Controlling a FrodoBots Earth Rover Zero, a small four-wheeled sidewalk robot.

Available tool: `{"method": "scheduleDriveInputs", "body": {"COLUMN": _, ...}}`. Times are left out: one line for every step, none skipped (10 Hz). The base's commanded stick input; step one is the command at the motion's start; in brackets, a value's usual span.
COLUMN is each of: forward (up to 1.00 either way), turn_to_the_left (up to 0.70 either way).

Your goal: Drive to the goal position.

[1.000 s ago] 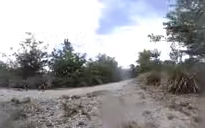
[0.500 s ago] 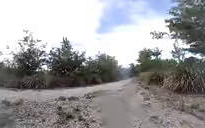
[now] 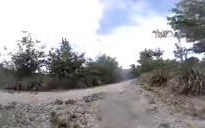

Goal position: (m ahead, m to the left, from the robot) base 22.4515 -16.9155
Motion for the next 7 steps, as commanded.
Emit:
{"method": "scheduleDriveInputs", "body": {"forward": 0.45, "turn_to_the_left": 0.0}}
{"method": "scheduleDriveInputs", "body": {"forward": 0.45, "turn_to_the_left": 0.0}}
{"method": "scheduleDriveInputs", "body": {"forward": 0.45, "turn_to_the_left": 0.0}}
{"method": "scheduleDriveInputs", "body": {"forward": 0.45, "turn_to_the_left": 0.0}}
{"method": "scheduleDriveInputs", "body": {"forward": 0.45, "turn_to_the_left": 0.0}}
{"method": "scheduleDriveInputs", "body": {"forward": 0.45, "turn_to_the_left": 0.0}}
{"method": "scheduleDriveInputs", "body": {"forward": 0.45, "turn_to_the_left": 0.0}}
